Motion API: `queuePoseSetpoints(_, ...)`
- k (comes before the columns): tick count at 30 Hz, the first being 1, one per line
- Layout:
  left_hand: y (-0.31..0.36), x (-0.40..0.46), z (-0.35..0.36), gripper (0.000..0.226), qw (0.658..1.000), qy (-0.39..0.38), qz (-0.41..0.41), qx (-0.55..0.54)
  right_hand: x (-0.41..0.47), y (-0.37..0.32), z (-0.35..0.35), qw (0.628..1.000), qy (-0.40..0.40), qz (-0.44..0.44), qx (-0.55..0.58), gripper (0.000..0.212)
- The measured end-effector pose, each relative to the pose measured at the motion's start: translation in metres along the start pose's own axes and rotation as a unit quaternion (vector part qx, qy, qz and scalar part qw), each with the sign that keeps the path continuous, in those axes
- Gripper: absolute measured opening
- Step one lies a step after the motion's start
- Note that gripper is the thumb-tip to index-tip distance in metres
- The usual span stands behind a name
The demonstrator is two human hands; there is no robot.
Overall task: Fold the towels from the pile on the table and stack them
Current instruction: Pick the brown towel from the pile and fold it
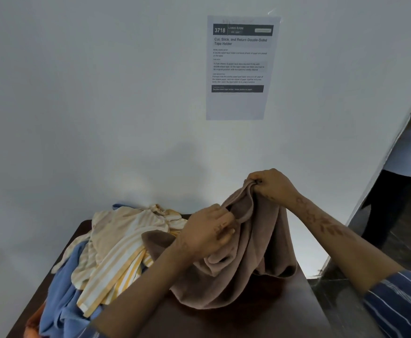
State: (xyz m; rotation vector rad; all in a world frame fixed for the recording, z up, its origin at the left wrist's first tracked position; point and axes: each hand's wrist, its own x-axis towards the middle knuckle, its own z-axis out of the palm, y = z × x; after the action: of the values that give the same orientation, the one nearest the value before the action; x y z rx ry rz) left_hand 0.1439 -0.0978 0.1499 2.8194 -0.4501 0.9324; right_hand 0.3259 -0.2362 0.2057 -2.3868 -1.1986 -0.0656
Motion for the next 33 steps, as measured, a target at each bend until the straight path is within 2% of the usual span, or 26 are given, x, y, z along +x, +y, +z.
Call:
queuePoseSetpoints(2,0.004,-0.006,0.011,0.017,0.996,0.029,0.086,0.015,0.000,0.001,0.002,1.000,-0.009,0.002,-0.012,0.021)
queuePoseSetpoints(3,0.009,-0.009,0.012,0.019,0.996,0.011,0.092,0.003,-0.001,0.000,0.003,1.000,-0.015,-0.002,-0.018,0.023)
queuePoseSetpoints(4,0.014,-0.010,0.013,0.017,0.997,-0.020,0.064,-0.026,-0.001,-0.001,0.005,1.000,-0.022,-0.005,-0.020,0.024)
queuePoseSetpoints(6,0.021,-0.015,0.011,0.020,0.985,-0.092,-0.084,-0.121,-0.003,-0.002,0.007,0.999,-0.030,-0.009,-0.018,0.025)
queuePoseSetpoints(7,0.021,-0.019,0.011,0.034,0.964,-0.141,-0.158,-0.162,-0.003,-0.002,0.008,0.999,-0.028,-0.009,-0.015,0.023)
queuePoseSetpoints(9,0.015,-0.028,0.016,0.058,0.928,-0.227,-0.225,-0.192,-0.005,0.000,0.008,1.000,-0.024,-0.006,-0.007,0.020)
queuePoseSetpoints(12,-0.002,-0.042,0.018,0.056,0.874,-0.270,-0.310,-0.258,-0.010,0.006,0.012,0.999,-0.033,0.000,-0.017,0.017)
queuePoseSetpoints(14,-0.012,-0.045,0.015,0.052,0.854,-0.319,-0.345,-0.224,-0.014,0.009,0.012,0.999,-0.035,0.011,-0.006,0.012)
queuePoseSetpoints(16,-0.023,-0.047,0.014,0.049,0.841,-0.378,-0.362,-0.139,-0.018,0.007,0.014,0.998,-0.065,0.005,-0.014,0.006)
queuePoseSetpoints(17,-0.025,-0.047,0.014,0.045,0.824,-0.376,-0.400,-0.142,-0.021,0.006,0.017,0.997,-0.079,-0.001,-0.021,0.006)
queuePoseSetpoints(19,-0.029,-0.047,0.011,0.044,0.820,-0.368,-0.405,-0.169,-0.025,0.002,0.024,0.996,-0.089,-0.007,-0.023,0.010)
queuePoseSetpoints(21,-0.032,-0.041,0.010,0.040,0.862,-0.316,-0.396,-0.035,-0.026,0.000,0.029,0.995,-0.097,-0.007,-0.027,0.017)
queuePoseSetpoints(22,-0.036,-0.042,0.013,0.035,0.873,-0.253,-0.412,0.057,-0.027,-0.001,0.031,0.994,-0.100,-0.008,-0.034,0.020)
queuePoseSetpoints(24,-0.037,-0.043,0.016,0.033,0.854,-0.170,-0.465,0.161,-0.027,-0.001,0.033,0.994,-0.105,-0.008,-0.032,0.022)
queuePoseSetpoints(26,-0.040,-0.050,0.023,0.042,0.845,-0.177,-0.462,0.203,-0.028,-0.002,0.034,0.993,-0.112,-0.007,-0.027,0.020)
queuePoseSetpoints(31,-0.050,-0.068,0.026,0.060,0.824,-0.202,-0.494,0.188,-0.030,-0.007,0.043,0.990,-0.130,-0.042,-0.025,0.022)
queuePoseSetpoints(33,-0.057,-0.077,0.020,0.050,0.819,-0.178,-0.533,0.114,-0.031,-0.007,0.044,0.990,-0.135,-0.044,-0.008,0.022)
